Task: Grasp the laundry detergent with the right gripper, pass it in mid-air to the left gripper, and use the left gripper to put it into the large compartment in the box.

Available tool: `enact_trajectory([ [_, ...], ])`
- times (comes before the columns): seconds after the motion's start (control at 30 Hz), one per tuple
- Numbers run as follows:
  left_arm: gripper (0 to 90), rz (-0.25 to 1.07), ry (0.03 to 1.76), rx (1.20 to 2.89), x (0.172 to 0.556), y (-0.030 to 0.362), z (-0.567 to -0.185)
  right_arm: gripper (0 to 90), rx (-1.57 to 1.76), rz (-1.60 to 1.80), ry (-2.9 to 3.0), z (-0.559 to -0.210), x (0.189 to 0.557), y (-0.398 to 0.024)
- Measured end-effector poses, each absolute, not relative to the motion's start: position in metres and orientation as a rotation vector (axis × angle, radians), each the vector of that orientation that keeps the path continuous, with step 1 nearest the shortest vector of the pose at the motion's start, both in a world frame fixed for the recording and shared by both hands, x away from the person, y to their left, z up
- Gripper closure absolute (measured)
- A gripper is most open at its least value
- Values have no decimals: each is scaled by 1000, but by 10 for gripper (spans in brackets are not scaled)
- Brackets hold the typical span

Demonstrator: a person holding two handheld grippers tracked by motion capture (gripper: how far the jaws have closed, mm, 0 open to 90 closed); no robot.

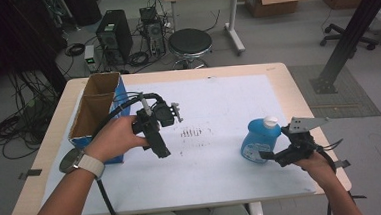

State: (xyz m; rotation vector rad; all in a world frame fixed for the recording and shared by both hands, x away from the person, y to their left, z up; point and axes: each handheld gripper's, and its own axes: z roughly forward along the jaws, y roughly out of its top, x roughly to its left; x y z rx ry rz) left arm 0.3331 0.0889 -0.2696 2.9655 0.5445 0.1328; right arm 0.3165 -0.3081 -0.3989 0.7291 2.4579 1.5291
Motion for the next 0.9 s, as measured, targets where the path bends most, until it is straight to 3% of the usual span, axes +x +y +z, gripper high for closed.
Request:
enact_trajectory([
  [0.4,73,129,551,2961,334,89,-271,72,748,1545,2421,-403,321,-300],
  [0.63,74,130,555,2966,333,90,-271,171,733,1556,2390,-403,322,-298],
  [0.9,74,133,557,2964,334,91,-271,220,727,1562,2379,-403,321,-298],
])
